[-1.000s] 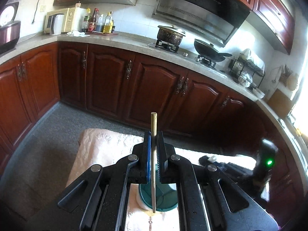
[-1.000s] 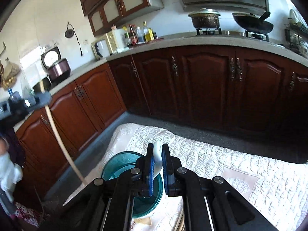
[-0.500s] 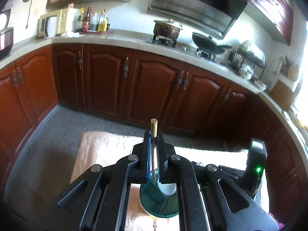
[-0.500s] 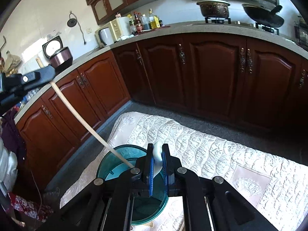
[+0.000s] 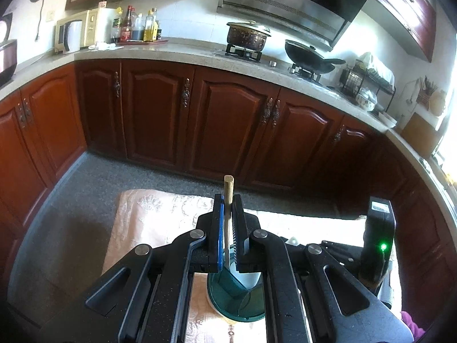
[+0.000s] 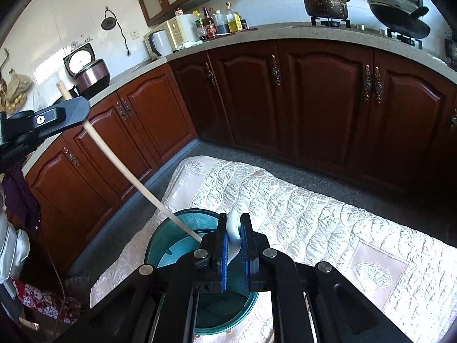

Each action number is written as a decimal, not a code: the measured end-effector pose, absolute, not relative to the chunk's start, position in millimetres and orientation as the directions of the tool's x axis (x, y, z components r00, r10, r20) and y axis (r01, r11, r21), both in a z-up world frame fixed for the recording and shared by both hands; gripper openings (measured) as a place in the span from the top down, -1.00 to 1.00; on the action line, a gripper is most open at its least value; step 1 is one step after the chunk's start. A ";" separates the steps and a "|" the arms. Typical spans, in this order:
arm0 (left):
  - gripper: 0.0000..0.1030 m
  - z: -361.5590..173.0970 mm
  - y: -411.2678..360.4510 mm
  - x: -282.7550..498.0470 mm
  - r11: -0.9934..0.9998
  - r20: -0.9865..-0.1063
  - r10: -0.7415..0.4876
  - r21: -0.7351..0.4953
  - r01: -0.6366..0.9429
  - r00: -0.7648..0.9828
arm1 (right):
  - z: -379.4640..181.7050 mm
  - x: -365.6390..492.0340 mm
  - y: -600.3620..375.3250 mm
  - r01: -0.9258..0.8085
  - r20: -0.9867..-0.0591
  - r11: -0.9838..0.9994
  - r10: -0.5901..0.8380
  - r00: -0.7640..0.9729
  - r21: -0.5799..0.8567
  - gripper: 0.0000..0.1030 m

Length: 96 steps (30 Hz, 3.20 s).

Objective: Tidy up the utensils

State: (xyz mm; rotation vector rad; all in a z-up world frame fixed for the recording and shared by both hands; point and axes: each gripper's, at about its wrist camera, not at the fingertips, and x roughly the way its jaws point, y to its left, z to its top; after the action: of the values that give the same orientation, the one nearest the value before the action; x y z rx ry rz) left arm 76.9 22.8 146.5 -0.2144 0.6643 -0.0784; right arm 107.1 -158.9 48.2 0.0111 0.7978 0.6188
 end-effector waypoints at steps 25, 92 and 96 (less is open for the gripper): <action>0.72 90.4 -14.5 96.7 0.977 -0.689 -0.143 -0.212 -0.009 0.711 | 9.4 115.2 -167.8 -0.435 -0.716 0.832 0.532 0.452 0.344 0.79; 0.17 -52.9 -94.9 -8.6 0.983 -0.814 -0.179 -0.177 0.058 0.553 | -92.8 40.7 -255.2 -0.259 -0.813 0.900 0.429 0.394 0.349 0.35; 0.17 -58.9 -86.5 -7.0 0.982 -0.821 -0.176 -0.183 0.041 0.543 | -101.2 51.8 -248.5 -0.251 -0.841 0.920 0.379 0.386 0.300 0.35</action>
State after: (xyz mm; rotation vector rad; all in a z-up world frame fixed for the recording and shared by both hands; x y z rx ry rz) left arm -7.0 -86.5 -58.9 -0.1479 0.9895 -0.1292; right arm 51.8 -248.5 -101.2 0.1305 1.1039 0.4027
